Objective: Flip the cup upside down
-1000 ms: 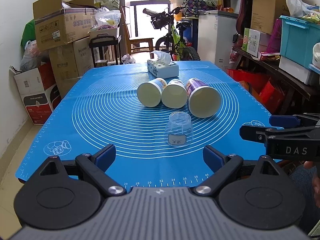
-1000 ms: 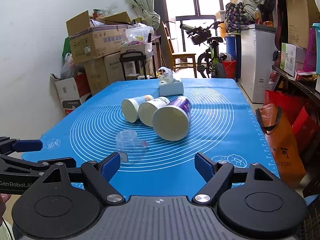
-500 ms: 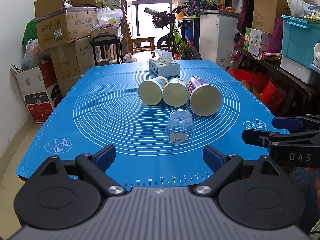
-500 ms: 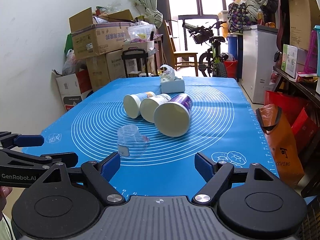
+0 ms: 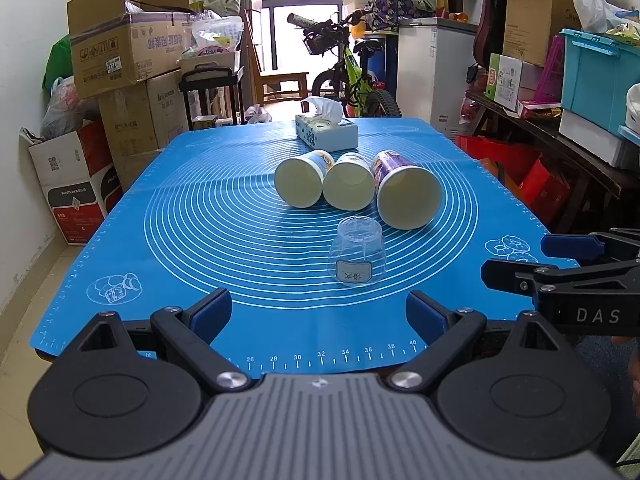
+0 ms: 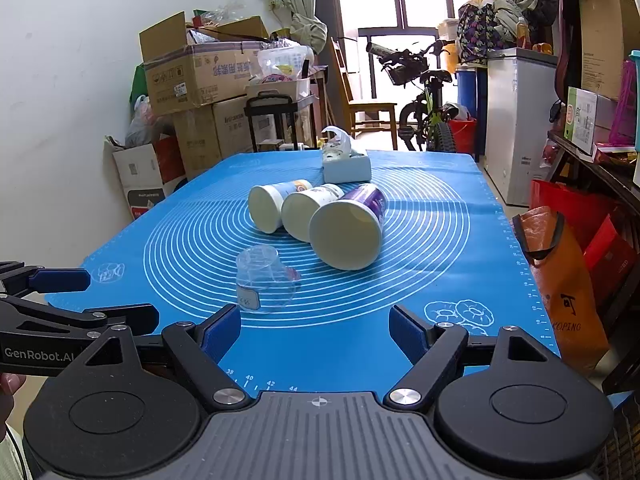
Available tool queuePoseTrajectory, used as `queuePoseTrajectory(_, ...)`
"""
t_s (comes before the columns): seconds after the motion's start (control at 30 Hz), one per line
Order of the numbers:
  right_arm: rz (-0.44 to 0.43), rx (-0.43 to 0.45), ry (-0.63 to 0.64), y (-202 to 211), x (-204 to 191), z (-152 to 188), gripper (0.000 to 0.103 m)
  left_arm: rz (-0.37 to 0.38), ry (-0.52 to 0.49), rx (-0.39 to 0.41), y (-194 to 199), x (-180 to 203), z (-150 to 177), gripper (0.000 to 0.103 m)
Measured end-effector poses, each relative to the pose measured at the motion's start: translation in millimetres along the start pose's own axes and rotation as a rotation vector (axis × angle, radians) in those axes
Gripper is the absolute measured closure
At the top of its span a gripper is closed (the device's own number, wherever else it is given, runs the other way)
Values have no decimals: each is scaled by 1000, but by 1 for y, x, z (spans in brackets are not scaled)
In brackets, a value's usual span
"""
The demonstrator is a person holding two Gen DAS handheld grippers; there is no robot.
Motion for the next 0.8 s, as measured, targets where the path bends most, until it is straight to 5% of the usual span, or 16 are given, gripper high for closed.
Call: queuePoseTrajectory(0.8, -1, -13, 3, -5, 1, 2, 19, -3, 1, -7, -1, -2, 0, 10)
Point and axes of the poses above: each gripper's, at about its wrist camera, not at the fingertips, and y roughly against the way its jaws point, x to its right, z to its underside, the point moved 8 cm from there along -y, roughly the way its jaws point, and after that the axes turned 5 degrees about -y, right-handed, at the moved point
